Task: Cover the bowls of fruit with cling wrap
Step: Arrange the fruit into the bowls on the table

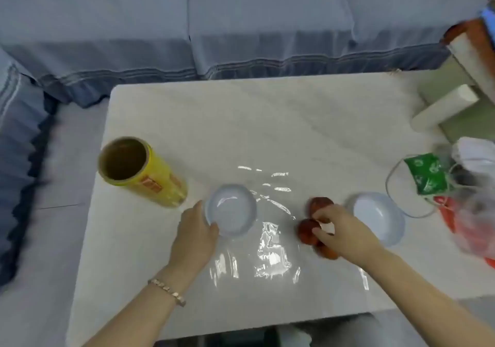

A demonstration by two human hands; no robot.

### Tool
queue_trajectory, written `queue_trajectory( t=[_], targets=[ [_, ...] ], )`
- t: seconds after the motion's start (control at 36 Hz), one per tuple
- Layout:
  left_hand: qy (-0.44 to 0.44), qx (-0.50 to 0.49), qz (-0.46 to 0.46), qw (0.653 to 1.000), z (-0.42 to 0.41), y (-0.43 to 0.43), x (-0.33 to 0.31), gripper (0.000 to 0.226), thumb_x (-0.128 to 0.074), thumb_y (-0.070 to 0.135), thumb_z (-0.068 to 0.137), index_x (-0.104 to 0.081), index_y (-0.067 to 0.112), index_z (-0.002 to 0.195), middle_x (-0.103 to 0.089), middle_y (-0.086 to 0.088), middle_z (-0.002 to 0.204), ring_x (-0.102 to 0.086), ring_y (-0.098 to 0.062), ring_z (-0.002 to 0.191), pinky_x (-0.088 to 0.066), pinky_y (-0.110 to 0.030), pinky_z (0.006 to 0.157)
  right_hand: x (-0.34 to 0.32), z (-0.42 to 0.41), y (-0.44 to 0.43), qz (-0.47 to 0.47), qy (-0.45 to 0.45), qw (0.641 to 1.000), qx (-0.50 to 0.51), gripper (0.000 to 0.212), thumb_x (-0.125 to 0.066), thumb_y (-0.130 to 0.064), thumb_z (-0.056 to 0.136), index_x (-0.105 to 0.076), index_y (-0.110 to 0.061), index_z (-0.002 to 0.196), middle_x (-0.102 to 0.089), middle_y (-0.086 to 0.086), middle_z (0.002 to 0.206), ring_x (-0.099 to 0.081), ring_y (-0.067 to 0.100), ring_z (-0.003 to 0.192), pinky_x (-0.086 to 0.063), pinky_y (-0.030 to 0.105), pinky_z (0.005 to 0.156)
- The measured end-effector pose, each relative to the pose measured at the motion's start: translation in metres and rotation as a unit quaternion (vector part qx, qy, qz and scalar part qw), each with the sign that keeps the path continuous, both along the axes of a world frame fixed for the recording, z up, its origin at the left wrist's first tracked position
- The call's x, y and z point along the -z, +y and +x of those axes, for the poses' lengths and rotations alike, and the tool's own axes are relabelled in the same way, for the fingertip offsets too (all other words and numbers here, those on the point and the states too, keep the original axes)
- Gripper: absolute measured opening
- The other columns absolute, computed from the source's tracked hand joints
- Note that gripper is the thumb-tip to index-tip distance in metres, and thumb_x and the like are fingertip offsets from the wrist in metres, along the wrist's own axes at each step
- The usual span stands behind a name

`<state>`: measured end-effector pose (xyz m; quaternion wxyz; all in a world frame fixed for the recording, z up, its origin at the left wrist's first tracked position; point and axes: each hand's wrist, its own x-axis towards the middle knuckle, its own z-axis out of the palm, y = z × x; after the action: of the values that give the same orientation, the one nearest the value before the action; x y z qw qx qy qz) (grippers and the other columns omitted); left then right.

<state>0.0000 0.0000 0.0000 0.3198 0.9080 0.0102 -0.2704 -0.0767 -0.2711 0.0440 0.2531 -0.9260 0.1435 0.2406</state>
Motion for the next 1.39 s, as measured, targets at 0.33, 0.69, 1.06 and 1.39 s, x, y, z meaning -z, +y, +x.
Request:
queue_trajectory(
  t=[0.33, 0.69, 1.06, 1.39],
  targets=[
    [-0.020, -0.114, -0.170, 0.979, 0.015, 0.000, 0.135, 0.041, -0.038, 0.025, 0.099, -0.031, 0.039, 0.137, -0.051, 0.025, 0.098, -0.053, 0.000, 0.084, -0.038, -0.003, 0.062, 0.155, -0.012, -0.012, -0.276, -0.047, 0.945, -0.169, 0.056, -0.082, -0.045, 0.036, -0.071, -0.016, 0.082, -0.062, 0.005, 0.071, -0.055, 0.026, 0.042, -0.032, 0.021, 0.040],
    [-0.118, -0.109, -0.277, 0.947, 0.010, 0.002, 0.164, 0.036, -0.036, 0.017, 0.100, -0.044, 0.032, 0.132, -0.055, 0.011, 0.120, -0.053, -0.011, 0.106, -0.045, -0.030, 0.086, 0.140, -0.011, 0.015, -0.261, -0.151, 0.949, -0.092, 0.064, -0.070, -0.048, 0.059, -0.057, -0.028, 0.118, -0.060, -0.003, 0.113, -0.064, 0.023, 0.091, -0.048, 0.029, 0.063],
    [0.012, -0.126, -0.332, 0.935, -0.023, -0.006, 0.149, 0.031, -0.035, 0.043, 0.099, -0.050, 0.036, 0.125, -0.060, 0.006, 0.120, -0.061, -0.016, 0.107, -0.059, -0.030, 0.065, 0.135, 0.049, 0.130, -0.095, -0.243, 0.936, -0.235, 0.053, -0.066, -0.039, 0.071, -0.049, -0.030, 0.120, -0.052, -0.003, 0.114, -0.057, 0.022, 0.099, -0.045, 0.029, 0.077],
    [-0.173, -0.019, -0.177, 0.969, -0.030, 0.004, 0.156, 0.044, -0.046, 0.031, 0.096, -0.038, 0.027, 0.139, -0.045, 0.001, 0.138, -0.044, -0.019, 0.128, -0.035, -0.033, 0.108, 0.157, 0.036, 0.116, 0.060, -0.191, 0.964, -0.173, 0.065, -0.075, -0.020, 0.072, -0.047, -0.021, 0.130, -0.049, -0.002, 0.134, -0.049, 0.015, 0.119, -0.034, 0.016, 0.092]
  ],
)
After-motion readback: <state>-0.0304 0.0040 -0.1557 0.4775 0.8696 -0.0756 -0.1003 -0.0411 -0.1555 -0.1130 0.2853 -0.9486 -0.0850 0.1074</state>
